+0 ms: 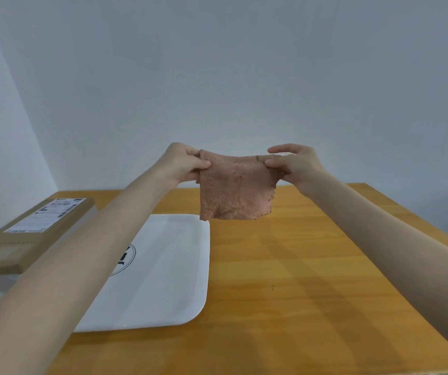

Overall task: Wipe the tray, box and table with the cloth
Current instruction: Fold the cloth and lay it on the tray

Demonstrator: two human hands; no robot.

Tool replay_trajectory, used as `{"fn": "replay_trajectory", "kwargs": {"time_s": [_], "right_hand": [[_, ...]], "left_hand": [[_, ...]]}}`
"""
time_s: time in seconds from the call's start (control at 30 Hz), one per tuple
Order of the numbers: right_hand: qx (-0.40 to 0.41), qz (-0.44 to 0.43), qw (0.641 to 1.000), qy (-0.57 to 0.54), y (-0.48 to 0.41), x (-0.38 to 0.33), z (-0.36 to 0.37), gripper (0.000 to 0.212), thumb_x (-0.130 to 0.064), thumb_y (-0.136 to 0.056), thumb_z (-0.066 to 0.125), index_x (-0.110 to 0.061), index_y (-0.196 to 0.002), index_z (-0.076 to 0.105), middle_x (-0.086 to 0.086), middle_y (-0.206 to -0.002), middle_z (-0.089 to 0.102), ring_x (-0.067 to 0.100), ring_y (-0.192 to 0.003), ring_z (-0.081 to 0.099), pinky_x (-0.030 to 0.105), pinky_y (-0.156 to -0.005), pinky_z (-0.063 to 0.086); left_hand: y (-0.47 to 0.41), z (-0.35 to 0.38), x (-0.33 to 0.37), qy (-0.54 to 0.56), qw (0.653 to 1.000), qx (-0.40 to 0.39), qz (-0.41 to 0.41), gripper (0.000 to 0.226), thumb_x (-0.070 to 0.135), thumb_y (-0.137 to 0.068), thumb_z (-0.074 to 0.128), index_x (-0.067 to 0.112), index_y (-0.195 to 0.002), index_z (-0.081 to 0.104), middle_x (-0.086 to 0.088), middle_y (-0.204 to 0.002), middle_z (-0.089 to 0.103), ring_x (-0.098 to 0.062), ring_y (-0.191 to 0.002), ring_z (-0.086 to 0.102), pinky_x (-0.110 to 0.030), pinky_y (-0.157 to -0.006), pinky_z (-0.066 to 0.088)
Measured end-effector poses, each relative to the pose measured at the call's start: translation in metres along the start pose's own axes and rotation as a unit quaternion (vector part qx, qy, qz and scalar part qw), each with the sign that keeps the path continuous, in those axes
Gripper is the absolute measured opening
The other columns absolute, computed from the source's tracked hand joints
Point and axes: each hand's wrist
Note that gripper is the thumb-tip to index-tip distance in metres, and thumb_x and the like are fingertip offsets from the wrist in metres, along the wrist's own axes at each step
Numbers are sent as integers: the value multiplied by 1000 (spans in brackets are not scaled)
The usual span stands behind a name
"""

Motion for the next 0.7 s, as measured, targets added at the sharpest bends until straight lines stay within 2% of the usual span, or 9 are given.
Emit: {"fn": "replay_trajectory", "kwargs": {"time_s": [0.1, 0.2, 0.33, 0.5, 0.63, 0.7], "right_hand": [[-4, -28, 998, 48, 2, -7, -5, 21, 4, -74, 72, -11, -88, 68, 13, -91, 69, 22, -79, 65, 32, -79, 58], [-14, -51, 995, 79, 2, -11, -9, 21, 3, -73, 74, -7, -91, 69, 13, -94, 69, 23, -82, 67, 30, -75, 59], [-13, -79, 989, 126, 3, -13, -14, 21, 1, -72, 76, -5, -91, 71, 11, -85, 69, 23, -76, 67, 28, -70, 60], [25, -143, 965, 219, 6, -10, -9, 10, -4, -74, 75, -3, -84, 72, 15, -75, 70, 22, -61, 65, 20, -59, 58], [46, -170, 951, 255, 5, -9, -6, 5, -8, -78, 71, -5, -82, 72, 13, -72, 70, 18, -60, 67, 8, -44, 43], [51, -179, 945, 270, 3, -8, -6, 7, -10, -80, 69, -5, -84, 72, 9, -67, 68, 8, -55, 64, 9, -46, 45]], "left_hand": [[-2, -3, 2, -49, 996, 59, 47, 35, -4, -82, 67, -1, -115, 57, -14, -99, 65, -18, -83, 65, -19, -64, 57], [-2, -9, 2, -74, 994, 39, 73, 30, -3, -79, 70, 1, -108, 65, -7, -86, 67, -17, -83, 65, -21, -74, 55], [0, -13, 2, -102, 990, 34, 95, 25, 4, -79, 73, 5, -104, 70, -3, -83, 69, -9, -75, 64, -13, -65, 54], [-2, -11, -1, -154, 983, -2, 104, 30, 1, -81, 70, 3, -111, 67, -2, -81, 65, -6, -74, 61, -6, -60, 52], [-7, -10, -3, -206, 969, 29, 131, 22, 3, -81, 70, 3, -103, 71, -9, -90, 68, -8, -74, 60, -18, -67, 53], [-7, -8, -3, -229, 962, 45, 144, 15, 6, -84, 67, 6, -98, 73, -9, -89, 69, -9, -72, 59, -23, -69, 51]]}}
Point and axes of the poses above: each hand's wrist, its own y-axis away from the middle knuckle, its own z-axis out of the palm, x = y × z
